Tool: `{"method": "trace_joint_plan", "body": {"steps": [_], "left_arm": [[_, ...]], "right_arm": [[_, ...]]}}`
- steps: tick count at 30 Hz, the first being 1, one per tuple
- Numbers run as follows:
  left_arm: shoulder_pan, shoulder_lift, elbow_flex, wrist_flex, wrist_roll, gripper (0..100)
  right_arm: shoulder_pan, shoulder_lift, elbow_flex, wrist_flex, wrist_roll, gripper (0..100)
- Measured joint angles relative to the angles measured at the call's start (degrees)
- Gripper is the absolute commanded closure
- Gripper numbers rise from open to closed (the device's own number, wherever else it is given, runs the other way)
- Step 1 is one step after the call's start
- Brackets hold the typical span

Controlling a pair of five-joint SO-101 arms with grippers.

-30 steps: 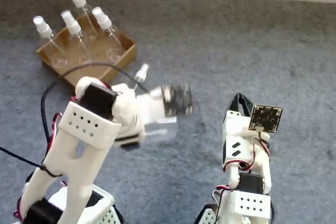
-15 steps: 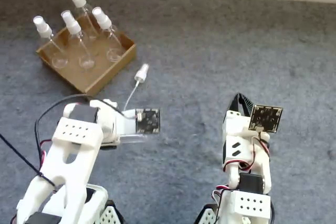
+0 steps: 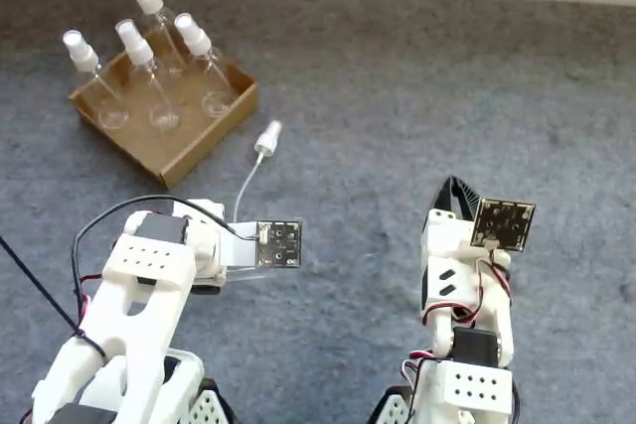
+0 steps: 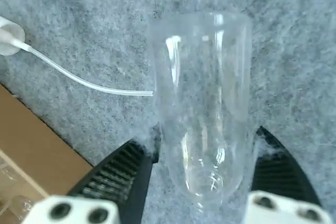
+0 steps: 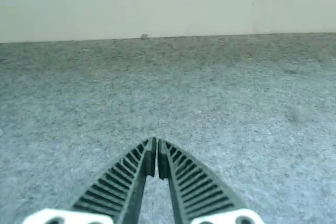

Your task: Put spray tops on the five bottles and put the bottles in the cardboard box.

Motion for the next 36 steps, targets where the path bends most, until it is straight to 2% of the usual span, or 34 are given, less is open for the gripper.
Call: {"method": "trace_joint_plan", "body": {"steps": [9, 12, 18, 21, 24, 29, 32, 36], "left_arm": [[0.1, 0.0, -2.4, 1.6, 1.5, 76], [0.1, 0.0, -8.4, 5.2, 10.2, 76], [0.0, 0.0, -20.3, 11.3, 35.7, 76], [0.0, 0.0, -24.4, 16.4, 44.9, 76], [0.0, 0.0, -28.0, 23.5, 48.0, 76], [0.0, -0.2, -30.7, 34.2, 48.4, 76], [0.0, -0.2, -30.9, 37.1, 49.8, 76], [0.0, -0.2, -30.9, 37.8, 58.4, 76]], "right_arm": [[0.0, 0.0, 0.0, 0.0, 0.0, 99.1], [0.0, 0.0, 0.0, 0.0, 0.0, 99.1], [0.0, 0.0, 0.0, 0.0, 0.0, 99.1], [0.0, 0.0, 0.0, 0.0, 0.0, 99.1], [0.0, 0.0, 0.0, 0.0, 0.0, 99.1], [0.0, 0.0, 0.0, 0.0, 0.0, 99.1], [0.0, 0.0, 0.0, 0.0, 0.0, 99.1], [0.0, 0.0, 0.0, 0.0, 0.0, 99.1]]}}
